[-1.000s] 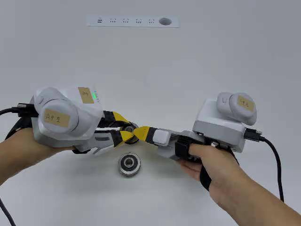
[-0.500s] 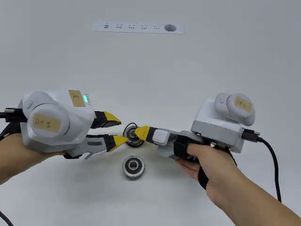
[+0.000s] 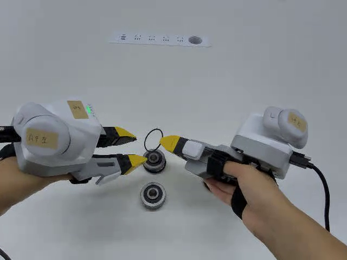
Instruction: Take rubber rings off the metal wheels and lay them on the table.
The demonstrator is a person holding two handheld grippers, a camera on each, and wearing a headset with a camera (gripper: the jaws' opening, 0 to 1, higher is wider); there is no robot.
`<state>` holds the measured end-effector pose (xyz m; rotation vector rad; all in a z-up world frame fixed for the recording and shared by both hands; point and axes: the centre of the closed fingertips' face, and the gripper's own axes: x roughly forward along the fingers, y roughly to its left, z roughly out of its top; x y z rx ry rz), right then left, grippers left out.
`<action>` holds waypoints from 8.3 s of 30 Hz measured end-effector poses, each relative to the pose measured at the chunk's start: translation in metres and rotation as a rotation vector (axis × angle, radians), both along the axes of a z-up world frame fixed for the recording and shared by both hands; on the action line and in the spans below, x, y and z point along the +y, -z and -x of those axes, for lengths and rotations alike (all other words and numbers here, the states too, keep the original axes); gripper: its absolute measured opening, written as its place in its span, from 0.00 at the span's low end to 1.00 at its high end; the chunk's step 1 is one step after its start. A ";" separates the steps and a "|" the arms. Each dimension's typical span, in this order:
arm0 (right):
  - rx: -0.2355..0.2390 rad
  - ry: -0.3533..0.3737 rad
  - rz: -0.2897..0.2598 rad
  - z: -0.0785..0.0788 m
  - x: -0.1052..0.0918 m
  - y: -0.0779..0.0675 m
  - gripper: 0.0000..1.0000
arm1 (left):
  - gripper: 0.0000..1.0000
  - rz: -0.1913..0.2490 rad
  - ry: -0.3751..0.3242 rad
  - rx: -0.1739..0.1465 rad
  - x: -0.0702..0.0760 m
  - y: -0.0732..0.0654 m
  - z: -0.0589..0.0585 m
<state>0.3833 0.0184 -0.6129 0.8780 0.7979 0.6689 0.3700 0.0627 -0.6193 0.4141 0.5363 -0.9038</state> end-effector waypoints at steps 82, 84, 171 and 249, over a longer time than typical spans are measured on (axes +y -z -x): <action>0.010 0.129 0.085 0.037 -0.076 0.015 0.12 | 0.18 -0.073 0.064 0.039 -0.014 0.026 0.000; 0.008 0.116 0.081 0.039 -0.071 0.015 0.12 | 0.18 -0.072 0.066 0.042 -0.015 0.027 0.000; 0.046 -0.092 0.053 0.017 0.015 0.041 0.19 | 0.13 -0.058 0.114 0.073 -0.016 0.034 0.001; 0.080 -0.063 0.044 0.011 0.031 0.023 0.02 | 0.21 -0.099 0.075 0.015 0.000 0.013 0.011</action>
